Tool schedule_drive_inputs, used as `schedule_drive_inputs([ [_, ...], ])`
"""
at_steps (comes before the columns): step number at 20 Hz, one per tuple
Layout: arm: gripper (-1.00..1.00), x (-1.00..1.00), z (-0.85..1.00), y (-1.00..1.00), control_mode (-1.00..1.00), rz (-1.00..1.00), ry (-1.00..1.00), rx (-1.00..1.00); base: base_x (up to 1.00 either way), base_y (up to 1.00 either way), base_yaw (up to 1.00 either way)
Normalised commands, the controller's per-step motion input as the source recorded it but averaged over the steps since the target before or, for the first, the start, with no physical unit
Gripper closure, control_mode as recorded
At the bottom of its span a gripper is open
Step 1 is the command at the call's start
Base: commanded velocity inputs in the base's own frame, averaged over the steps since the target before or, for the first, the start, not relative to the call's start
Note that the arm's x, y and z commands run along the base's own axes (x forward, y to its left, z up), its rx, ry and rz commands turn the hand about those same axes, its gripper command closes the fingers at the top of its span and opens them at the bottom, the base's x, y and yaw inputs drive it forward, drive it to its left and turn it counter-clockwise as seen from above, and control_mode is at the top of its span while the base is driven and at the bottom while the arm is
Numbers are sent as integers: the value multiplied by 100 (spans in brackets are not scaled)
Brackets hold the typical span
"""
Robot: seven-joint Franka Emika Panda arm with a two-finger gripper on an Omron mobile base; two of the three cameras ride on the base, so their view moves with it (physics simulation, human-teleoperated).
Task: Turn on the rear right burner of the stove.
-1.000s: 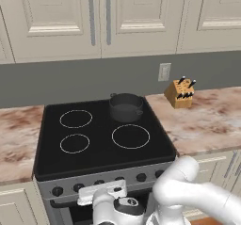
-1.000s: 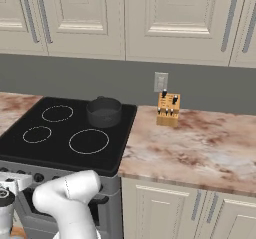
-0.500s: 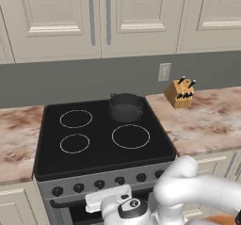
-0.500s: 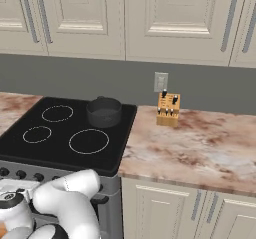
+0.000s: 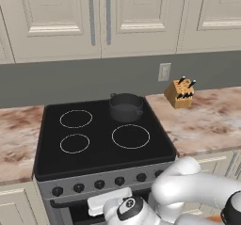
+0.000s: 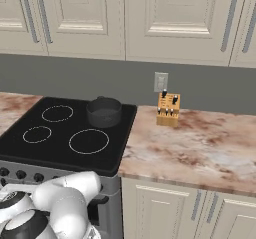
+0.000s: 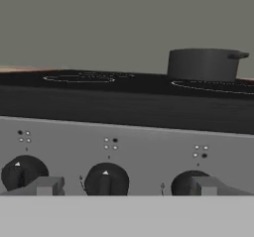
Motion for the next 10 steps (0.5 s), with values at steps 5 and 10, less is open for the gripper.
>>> schedule_drive_inputs([
  [5,-100,0,-5,23,-100,0,-6,3,0,0,0],
  [10,-100,8,-6,11,-100,0,-1,3,0,0,0],
])
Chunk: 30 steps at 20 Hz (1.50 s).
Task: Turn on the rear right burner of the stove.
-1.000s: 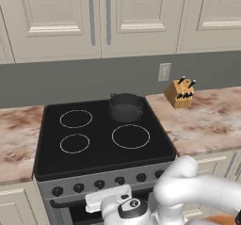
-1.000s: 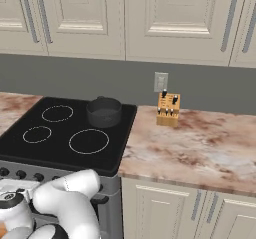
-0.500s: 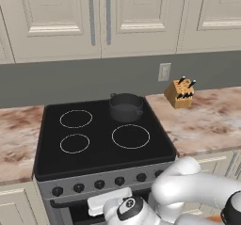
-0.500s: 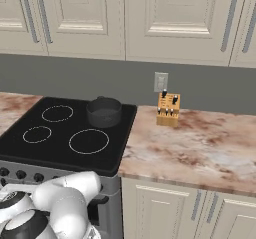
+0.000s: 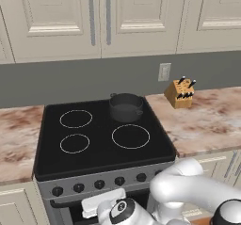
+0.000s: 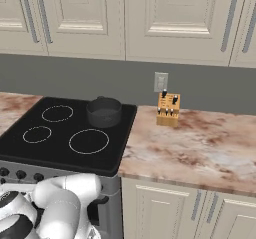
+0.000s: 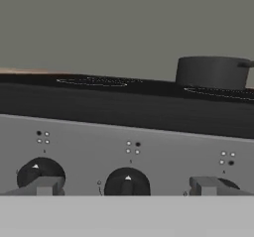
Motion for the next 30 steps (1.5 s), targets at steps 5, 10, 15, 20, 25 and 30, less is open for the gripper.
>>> schedule_drive_inputs([
  [5,-100,8,-26,0,-100,0,0,0,0,0,0],
  [10,-100,17,-18,0,-100,0,0,1,0,0,0],
  [15,-100,25,-7,0,-100,0,0,4,0,0,0],
  [20,-100,25,-19,0,-100,0,0,1,0,0,0],
  [25,-100,21,-31,0,-100,0,0,0,0,0,0],
  [30,-100,16,-15,0,-100,0,0,1,0,0,0],
])
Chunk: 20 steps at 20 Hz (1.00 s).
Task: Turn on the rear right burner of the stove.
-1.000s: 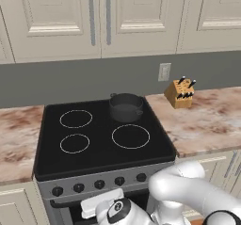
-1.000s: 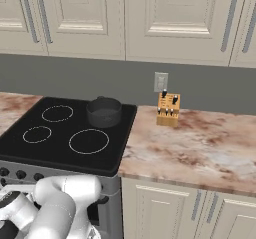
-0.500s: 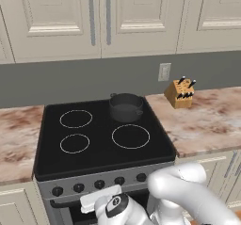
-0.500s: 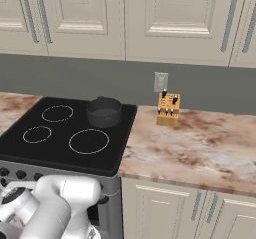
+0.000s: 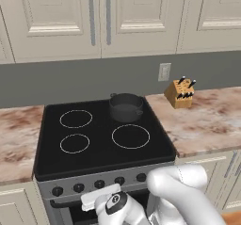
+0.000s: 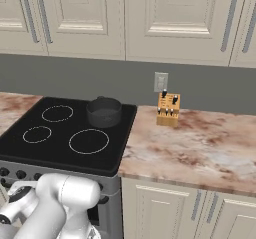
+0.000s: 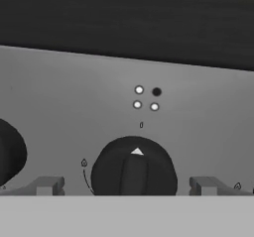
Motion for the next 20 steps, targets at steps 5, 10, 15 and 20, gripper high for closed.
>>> schedule_drive_inputs([
  [5,-100,15,-7,0,-100,0,0,2,0,0,0],
  [10,100,11,-9,0,-100,0,0,1,0,0,0],
  [15,100,1,-1,0,-100,0,0,0,0,0,0],
  [20,100,0,0,0,-100,0,0,0,0,0,0],
])
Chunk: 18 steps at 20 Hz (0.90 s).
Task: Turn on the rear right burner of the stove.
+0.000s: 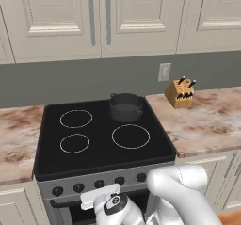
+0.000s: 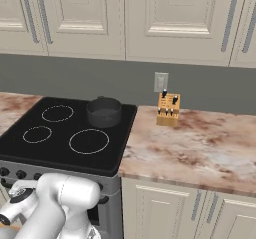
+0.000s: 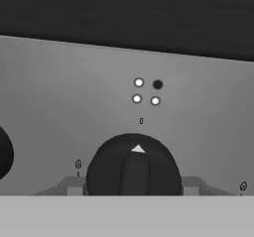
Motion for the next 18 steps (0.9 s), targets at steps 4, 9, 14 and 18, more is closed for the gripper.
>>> schedule_drive_inputs([
  [4,100,0,0,0,-100,0,0,0,0,0,0],
  [9,100,0,0,4,-100,0,8,-1,0,0,0],
  [14,100,0,0,3,-100,0,8,-5,0,0,0],
  [18,100,0,0,0,-100,0,3,-13,0,0,0],
])
